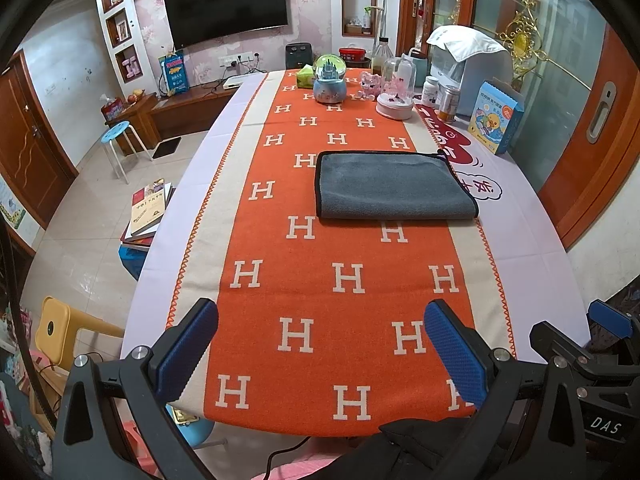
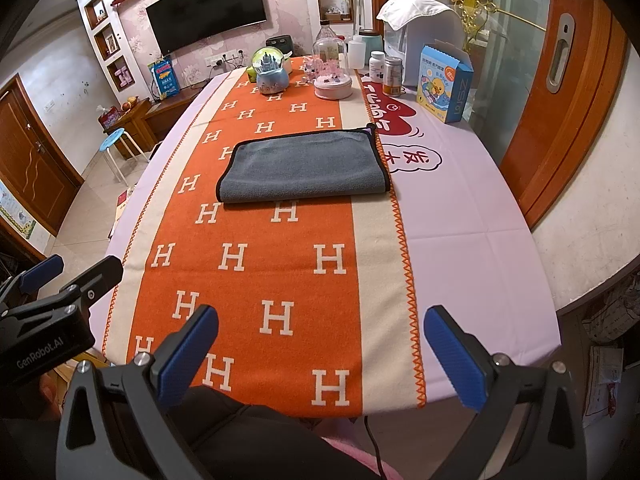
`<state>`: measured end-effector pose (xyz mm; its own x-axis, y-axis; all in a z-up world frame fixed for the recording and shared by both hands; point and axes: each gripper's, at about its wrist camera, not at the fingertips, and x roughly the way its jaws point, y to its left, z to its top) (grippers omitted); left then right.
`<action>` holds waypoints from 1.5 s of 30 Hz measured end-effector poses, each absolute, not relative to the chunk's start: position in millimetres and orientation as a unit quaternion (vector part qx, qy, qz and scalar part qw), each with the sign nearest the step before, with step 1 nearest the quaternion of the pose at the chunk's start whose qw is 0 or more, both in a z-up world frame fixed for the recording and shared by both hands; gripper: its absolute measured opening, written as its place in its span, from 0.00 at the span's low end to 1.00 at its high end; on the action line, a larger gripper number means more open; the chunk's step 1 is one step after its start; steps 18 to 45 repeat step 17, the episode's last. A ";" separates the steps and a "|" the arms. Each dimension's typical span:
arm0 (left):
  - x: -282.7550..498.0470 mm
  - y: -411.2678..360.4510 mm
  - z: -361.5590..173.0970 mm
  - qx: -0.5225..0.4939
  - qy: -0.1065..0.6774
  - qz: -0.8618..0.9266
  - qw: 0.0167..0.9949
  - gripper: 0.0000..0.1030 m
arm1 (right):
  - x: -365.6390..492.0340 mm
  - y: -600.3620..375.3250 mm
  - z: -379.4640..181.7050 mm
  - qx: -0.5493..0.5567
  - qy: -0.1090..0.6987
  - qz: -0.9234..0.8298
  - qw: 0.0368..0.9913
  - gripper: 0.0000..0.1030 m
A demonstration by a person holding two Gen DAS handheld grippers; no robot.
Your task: Fold towel
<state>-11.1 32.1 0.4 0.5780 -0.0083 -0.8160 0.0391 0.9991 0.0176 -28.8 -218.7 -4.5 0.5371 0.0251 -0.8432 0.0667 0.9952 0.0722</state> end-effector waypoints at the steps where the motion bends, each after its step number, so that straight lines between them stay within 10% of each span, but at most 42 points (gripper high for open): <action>1: -11.4 32.2 0.2 0.017 0.459 -0.013 0.888 0.99 | -28.7 -218.7 -4.4 0.048 0.481 -0.012 0.875 1.00; 45: -11.2 31.6 0.3 0.017 0.460 -0.013 0.888 0.99 | -28.4 -218.5 -3.9 0.048 0.482 -0.012 0.875 1.00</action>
